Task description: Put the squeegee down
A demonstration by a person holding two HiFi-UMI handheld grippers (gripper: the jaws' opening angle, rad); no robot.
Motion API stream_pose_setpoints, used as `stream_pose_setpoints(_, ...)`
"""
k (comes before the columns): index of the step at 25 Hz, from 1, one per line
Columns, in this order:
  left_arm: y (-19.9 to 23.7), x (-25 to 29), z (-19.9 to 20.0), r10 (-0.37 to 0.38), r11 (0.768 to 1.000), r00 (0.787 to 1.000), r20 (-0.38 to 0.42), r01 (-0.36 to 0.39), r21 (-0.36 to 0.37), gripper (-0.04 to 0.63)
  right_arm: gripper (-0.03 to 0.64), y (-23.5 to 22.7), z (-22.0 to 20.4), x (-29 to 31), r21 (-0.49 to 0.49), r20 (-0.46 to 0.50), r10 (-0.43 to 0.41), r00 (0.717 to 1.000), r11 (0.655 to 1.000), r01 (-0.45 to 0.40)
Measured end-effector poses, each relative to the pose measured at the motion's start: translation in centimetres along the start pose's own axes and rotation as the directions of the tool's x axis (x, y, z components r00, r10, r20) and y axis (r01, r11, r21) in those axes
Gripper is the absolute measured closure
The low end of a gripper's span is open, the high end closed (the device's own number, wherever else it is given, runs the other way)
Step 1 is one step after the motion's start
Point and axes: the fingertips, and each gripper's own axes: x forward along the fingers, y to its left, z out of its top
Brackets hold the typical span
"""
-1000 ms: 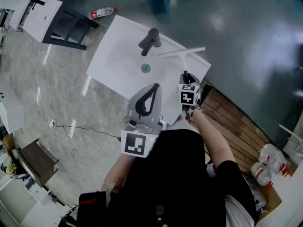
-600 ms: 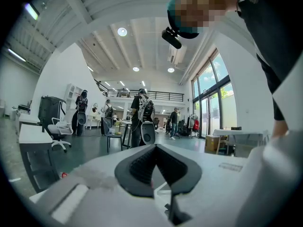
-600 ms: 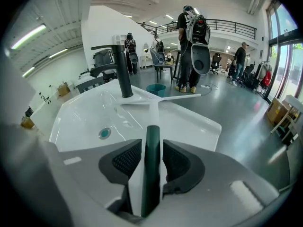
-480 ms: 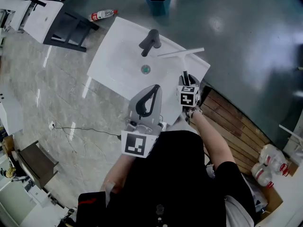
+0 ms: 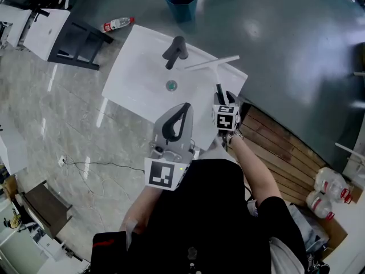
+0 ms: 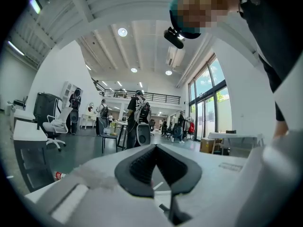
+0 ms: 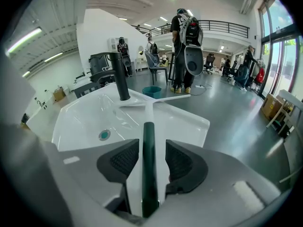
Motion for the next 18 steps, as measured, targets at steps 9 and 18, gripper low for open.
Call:
stream_pose_setpoints(9,-0.2,-0.9,0.3,-0.063,0.998,0.998,0.024,0.064,-0.029,0.594,0.440,-0.4,0.2,-2.4,0.013,0.057,-0.056,0.997,0.998,0.055)
stream_pose_setpoints(18,0.3,-2.4,1.1,-0.118,0.992,0.992,0.042,0.119,-0.038,0.594,0.573,-0.1,1.5,-6.0,0.020,0.137,-0.113,0.984,0.994,0.112)
